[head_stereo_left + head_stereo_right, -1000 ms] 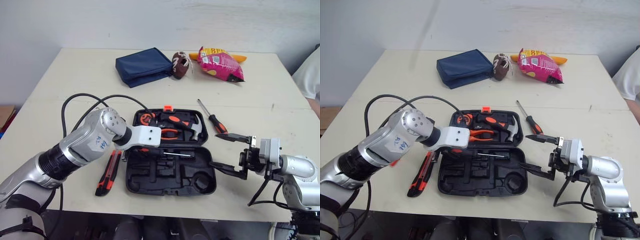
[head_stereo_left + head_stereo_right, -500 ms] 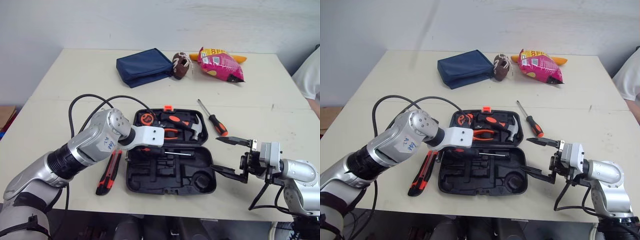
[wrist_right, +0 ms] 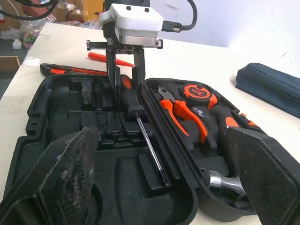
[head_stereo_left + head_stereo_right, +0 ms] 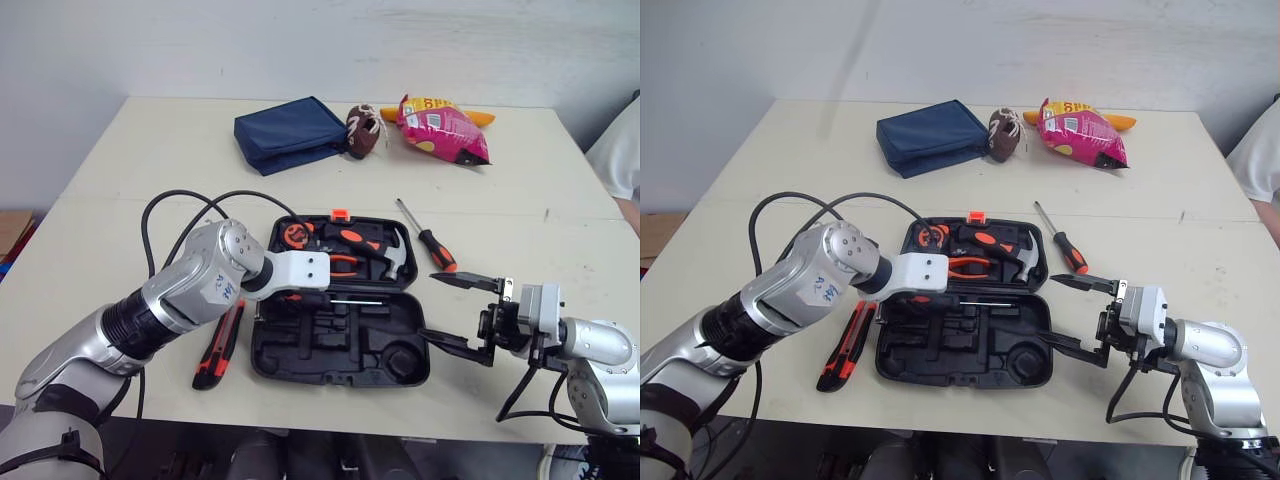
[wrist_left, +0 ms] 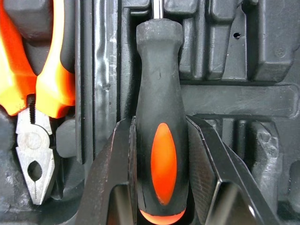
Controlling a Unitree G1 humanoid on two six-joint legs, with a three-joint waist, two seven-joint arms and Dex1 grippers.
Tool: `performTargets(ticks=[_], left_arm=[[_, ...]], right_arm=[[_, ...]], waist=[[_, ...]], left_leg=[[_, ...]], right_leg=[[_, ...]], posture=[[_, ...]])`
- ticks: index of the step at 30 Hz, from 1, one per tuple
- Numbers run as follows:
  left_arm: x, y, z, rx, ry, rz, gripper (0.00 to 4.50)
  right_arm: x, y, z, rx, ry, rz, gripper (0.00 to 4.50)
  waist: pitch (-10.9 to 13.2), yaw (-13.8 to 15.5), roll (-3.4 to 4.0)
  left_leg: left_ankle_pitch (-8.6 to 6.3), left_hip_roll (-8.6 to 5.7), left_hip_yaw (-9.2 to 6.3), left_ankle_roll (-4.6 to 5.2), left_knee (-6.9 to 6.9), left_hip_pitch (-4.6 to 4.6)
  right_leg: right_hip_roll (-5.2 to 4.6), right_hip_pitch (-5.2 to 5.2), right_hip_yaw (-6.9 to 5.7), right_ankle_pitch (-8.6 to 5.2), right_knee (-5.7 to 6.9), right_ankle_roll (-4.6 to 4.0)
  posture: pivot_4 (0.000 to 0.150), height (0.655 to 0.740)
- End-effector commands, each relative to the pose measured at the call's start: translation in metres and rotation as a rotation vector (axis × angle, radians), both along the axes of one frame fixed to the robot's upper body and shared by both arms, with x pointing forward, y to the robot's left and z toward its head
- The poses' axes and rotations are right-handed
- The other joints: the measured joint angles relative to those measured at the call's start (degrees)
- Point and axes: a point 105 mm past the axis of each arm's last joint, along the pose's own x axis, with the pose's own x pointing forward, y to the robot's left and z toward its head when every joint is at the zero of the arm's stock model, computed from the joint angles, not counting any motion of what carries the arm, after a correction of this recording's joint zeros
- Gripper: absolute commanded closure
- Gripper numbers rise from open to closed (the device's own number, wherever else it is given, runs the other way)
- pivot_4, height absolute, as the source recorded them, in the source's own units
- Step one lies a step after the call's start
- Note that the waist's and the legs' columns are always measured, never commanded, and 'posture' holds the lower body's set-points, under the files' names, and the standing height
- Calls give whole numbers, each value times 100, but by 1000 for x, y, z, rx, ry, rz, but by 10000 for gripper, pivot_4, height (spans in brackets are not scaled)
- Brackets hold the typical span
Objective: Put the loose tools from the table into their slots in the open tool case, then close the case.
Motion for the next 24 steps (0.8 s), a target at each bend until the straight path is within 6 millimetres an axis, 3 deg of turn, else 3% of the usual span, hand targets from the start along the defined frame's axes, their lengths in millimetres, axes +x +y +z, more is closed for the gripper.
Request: performTargets(ticks=[1,6,13,16,19,24], left_arm=[[7,3,9,-3,-80,4,32161],[4,-8,22,-69,-98,-11,9474],[-15,-7,50,-151,-56,-22,9474],[-11,-7,63,-348,-58,-7,9474],[2,7,65,-549,-113,-6,18016],[11,19,50,-740,-135,0,41212]], right_arm=[[1,-2,7,15,-39,3,0],[-2,-7,0,14,-24,6,0],[-10,-12,-6,9,-1,18,0],[-14,-15,-9,10,7,14,0],[-16,-18,-12,10,10,10,0],[-15,-20,-11,16,-6,-11,0]], waist=[[0,6,0],[0,60,0],[2,74,0],[2,72,1],[0,58,4],[1,66,2]], left_leg=[[0,0,0,0,0,0],[0,-1,0,1,1,-2],[-1,0,0,1,0,-3],[0,-1,-2,0,0,0],[0,0,-2,0,0,3],[2,1,-8,-4,1,4]], right_leg=[[0,0,0,0,0,0],[-1,0,0,0,-1,0],[-1,-1,-1,-1,-2,1],[-1,0,-1,-1,-1,1],[-1,1,-1,-2,1,1],[2,1,-3,-2,4,1]], posture=[[1500,7400],[1500,7400],[1500,7400],[1500,7400],[1500,7400],[1500,7400]])
